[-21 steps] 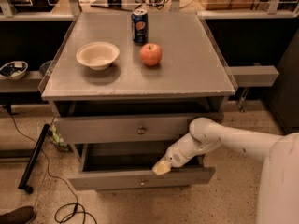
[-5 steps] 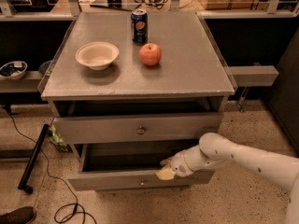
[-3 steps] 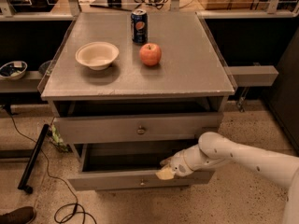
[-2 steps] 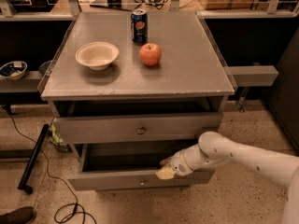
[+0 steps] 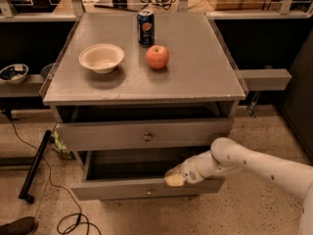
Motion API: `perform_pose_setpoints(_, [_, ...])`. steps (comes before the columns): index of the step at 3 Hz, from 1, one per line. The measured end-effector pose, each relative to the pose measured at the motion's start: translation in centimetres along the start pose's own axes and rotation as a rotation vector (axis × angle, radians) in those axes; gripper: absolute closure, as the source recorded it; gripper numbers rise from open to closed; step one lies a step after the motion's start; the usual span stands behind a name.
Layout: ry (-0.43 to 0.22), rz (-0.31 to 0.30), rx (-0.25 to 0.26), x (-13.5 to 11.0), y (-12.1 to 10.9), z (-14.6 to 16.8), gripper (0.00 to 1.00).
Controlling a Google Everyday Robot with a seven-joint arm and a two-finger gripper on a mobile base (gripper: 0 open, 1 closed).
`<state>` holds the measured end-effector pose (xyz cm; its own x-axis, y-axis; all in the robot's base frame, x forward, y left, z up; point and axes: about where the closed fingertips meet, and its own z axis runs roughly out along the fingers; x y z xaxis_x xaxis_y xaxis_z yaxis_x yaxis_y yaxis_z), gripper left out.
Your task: Open middle drawer
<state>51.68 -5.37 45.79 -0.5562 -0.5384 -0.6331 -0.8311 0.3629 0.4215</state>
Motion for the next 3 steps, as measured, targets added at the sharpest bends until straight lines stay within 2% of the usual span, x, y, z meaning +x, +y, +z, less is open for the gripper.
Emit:
perform_pose_setpoints(2, [0.0, 0.0, 0.0, -0.43, -0.91, -0.17, 1.0])
perform_pose_setpoints(3, [-0.005, 0.006, -0.022, -0.21, -0.7, 0.11, 1.0])
